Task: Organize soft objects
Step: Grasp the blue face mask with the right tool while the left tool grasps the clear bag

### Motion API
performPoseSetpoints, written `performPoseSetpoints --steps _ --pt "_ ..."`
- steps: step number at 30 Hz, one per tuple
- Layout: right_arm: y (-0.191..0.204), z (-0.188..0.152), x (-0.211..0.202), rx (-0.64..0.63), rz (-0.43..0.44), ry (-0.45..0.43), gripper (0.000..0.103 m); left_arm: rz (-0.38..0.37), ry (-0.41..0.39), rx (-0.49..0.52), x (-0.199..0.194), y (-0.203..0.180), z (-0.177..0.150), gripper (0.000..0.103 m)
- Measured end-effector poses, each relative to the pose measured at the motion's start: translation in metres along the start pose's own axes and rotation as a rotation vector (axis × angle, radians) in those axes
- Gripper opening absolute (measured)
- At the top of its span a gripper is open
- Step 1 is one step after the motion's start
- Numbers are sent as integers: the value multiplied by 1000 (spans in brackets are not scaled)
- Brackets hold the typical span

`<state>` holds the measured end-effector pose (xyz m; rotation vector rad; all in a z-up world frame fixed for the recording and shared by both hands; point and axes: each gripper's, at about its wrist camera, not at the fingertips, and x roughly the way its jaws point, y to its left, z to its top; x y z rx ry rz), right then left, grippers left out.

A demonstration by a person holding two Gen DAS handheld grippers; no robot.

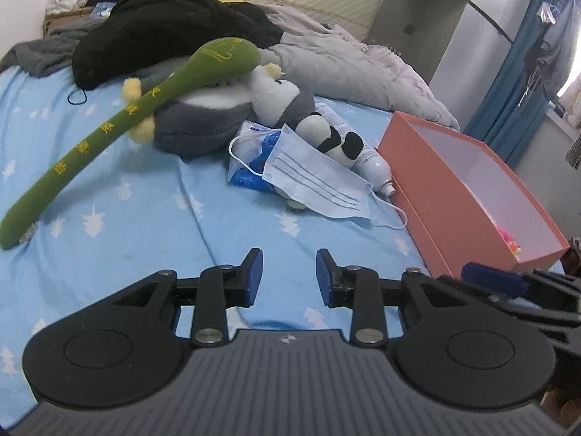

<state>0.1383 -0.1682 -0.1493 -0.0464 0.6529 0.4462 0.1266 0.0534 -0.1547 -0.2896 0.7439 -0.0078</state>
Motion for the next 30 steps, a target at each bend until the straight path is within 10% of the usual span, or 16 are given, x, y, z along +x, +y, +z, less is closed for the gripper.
performPoseSetpoints --steps 17,30 --pt "-9 16 127 -257 -106 75 45 85 -20 -56 136 56 37 37" --pt "-6 16 192 -527 -206 120 43 18 -61 -83 189 81 60 37"
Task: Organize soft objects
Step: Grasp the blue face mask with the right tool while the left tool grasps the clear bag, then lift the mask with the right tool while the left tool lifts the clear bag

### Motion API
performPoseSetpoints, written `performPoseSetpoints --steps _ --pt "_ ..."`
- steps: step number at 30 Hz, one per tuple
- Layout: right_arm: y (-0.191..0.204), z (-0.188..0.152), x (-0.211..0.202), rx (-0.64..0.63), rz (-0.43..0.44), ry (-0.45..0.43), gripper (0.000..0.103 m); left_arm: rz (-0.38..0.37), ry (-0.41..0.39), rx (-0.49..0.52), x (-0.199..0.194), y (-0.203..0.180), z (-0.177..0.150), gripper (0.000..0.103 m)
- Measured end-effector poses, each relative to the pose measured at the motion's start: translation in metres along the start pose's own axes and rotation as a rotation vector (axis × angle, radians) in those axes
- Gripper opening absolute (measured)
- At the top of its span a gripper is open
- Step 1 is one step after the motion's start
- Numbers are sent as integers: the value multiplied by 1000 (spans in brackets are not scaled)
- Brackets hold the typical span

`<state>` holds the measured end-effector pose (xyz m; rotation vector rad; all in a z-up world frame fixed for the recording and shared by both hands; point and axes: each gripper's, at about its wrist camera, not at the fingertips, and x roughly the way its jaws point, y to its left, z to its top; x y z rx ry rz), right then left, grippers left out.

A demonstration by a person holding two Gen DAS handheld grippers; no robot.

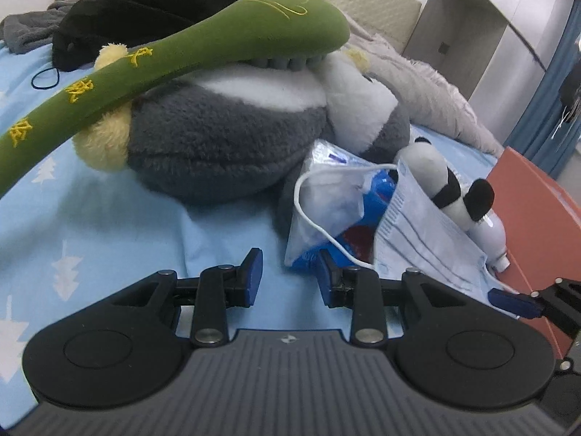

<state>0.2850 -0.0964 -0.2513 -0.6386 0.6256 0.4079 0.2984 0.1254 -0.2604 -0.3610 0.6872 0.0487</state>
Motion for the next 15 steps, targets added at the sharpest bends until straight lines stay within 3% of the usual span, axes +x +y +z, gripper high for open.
performPoseSetpoints --steps 5,7,9,11,15 --pt "-4 3 9 9 21 -17 40 -73 -5 -40 9 7 4 39" --pt "-6 5 13 22 42 -14 33 -98 -5 -48 12 7 5 39" --pt "-6 7 17 32 71 -9 16 -120 -4 -54 15 5 6 39" --pt "-3 8 19 39 92 -4 13 -114 -4 -52 17 2 7 36" --pt "-3 10 18 62 112 5 3 -109 -12 -55 14 0 7 19"
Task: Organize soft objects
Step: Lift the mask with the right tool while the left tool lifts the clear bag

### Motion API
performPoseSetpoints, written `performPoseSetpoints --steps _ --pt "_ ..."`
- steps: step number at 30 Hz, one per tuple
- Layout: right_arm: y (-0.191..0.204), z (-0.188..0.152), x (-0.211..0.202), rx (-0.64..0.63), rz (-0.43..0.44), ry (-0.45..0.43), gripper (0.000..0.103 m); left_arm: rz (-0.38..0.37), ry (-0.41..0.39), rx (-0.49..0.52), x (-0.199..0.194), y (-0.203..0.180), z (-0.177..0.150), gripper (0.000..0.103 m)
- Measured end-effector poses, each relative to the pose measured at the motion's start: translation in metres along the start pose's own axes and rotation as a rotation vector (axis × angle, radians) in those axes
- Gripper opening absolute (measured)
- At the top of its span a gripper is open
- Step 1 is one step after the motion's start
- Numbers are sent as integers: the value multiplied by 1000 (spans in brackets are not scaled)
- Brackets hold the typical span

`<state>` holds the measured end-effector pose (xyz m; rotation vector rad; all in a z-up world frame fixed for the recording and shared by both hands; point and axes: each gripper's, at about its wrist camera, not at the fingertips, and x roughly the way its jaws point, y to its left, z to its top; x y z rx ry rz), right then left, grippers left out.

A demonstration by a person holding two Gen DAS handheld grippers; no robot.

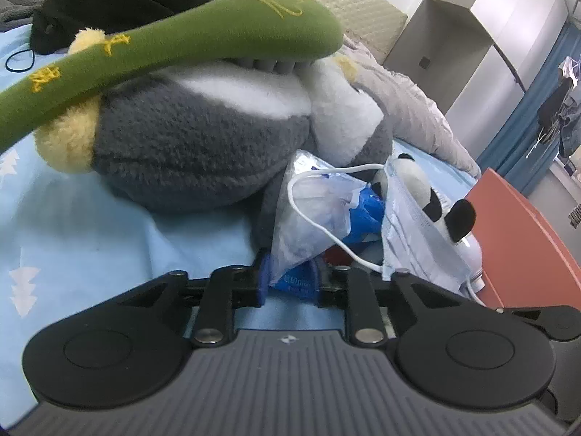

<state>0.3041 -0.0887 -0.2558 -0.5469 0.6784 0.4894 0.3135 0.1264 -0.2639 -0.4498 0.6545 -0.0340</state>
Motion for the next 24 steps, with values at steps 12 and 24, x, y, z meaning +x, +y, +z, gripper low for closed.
performPoseSetpoints --steps 12,24 --pt "-7 -2 -45 102 29 -25 3 56 -37 -11 -53 -12 -17 8" --pt "6 -14 -106 100 32 -44 3 179 -45 -102 -131 -12 -46 8"
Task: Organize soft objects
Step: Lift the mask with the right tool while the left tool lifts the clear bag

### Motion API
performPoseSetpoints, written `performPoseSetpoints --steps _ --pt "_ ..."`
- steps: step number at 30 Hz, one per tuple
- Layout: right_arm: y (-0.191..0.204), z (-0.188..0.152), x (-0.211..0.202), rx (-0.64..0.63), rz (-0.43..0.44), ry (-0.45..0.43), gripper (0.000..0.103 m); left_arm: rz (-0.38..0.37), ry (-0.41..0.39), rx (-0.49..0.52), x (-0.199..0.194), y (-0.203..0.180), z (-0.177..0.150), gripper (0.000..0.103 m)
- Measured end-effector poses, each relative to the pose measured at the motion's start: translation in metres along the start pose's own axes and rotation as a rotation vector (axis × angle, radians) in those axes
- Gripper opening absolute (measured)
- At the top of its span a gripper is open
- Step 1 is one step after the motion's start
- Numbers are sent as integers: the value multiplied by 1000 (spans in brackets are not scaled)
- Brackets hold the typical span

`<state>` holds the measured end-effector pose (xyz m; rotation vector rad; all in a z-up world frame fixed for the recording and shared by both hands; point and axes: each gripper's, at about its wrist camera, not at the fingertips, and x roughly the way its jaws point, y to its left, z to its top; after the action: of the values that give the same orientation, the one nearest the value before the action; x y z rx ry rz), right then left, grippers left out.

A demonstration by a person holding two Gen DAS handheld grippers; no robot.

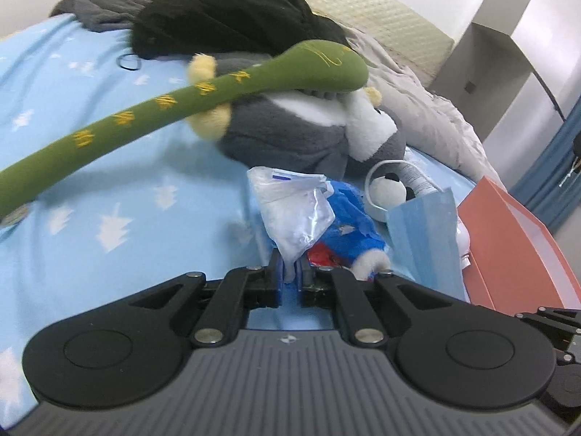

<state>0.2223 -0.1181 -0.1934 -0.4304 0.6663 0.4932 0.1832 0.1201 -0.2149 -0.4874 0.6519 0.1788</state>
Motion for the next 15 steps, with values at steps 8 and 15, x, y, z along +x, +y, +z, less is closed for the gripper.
performPoseSetpoints --steps 8,15 --pt "7 -17 -34 19 0 11 3 76 -24 -28 -55 7 -17 8" --pt "19 -35 -59 39 29 45 3 127 9 -72 -93 19 -41 8"
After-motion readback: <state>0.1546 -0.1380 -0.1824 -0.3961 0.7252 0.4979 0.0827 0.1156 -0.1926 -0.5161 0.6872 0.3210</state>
